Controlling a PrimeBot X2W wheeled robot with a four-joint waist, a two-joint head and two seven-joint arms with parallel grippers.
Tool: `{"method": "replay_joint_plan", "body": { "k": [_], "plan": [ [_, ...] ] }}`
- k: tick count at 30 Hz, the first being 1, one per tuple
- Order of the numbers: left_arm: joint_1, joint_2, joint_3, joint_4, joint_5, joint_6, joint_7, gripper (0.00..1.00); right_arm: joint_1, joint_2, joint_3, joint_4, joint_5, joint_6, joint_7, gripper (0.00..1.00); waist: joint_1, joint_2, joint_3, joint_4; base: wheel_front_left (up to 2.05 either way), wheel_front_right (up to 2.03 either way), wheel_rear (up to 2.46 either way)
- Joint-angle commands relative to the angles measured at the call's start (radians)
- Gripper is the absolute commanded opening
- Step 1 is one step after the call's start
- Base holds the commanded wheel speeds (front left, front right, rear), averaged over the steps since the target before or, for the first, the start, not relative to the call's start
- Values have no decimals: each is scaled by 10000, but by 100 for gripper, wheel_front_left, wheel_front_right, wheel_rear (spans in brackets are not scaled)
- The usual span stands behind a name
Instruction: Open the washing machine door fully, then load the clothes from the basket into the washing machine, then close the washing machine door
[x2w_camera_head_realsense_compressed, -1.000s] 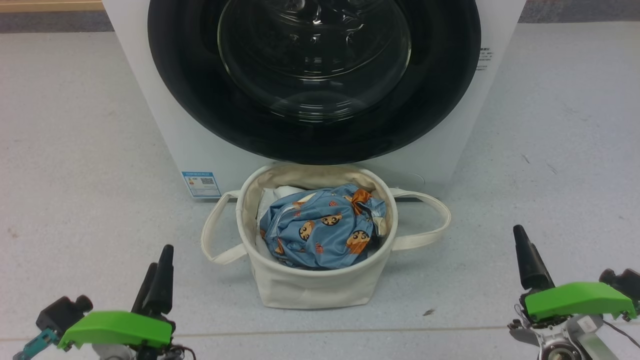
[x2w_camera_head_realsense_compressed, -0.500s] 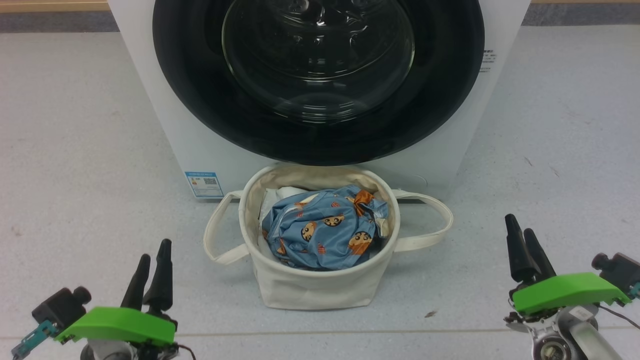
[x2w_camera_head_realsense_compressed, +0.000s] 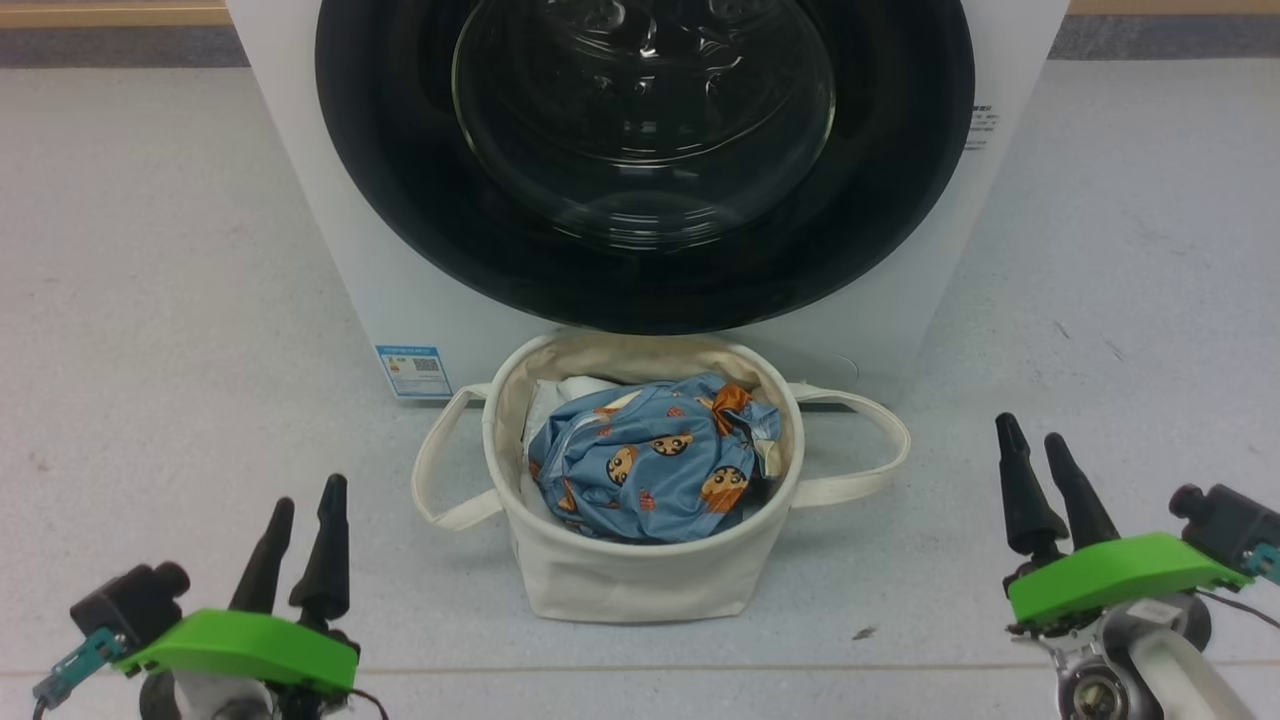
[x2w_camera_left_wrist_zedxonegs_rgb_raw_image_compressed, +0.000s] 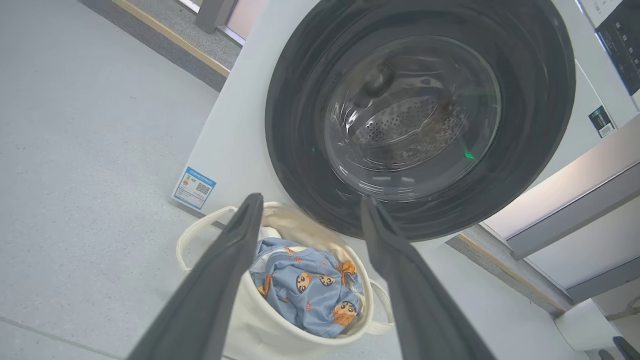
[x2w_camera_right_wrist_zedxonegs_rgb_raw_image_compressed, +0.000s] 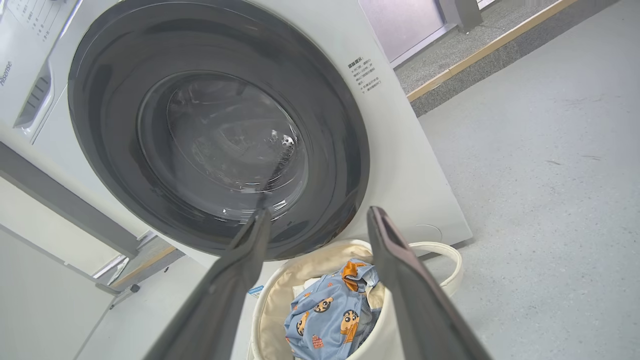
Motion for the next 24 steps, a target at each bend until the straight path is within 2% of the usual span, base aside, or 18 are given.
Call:
{"method": "replay_joint_plan", "body": {
  "k": [1,24],
  "plan": [
    [-577,329,199,-249,252,-77,-162,100,-506,-121,-16,-349,-324,0,-85,100,-1,1,-4,6,0,0,0],
    [-1020,823,-94,-9,2749,-85,-864,100,-842,85,-279,-175,-3453,0,-111,100,-1,1,48,149,0,0,0]
  ]
}}
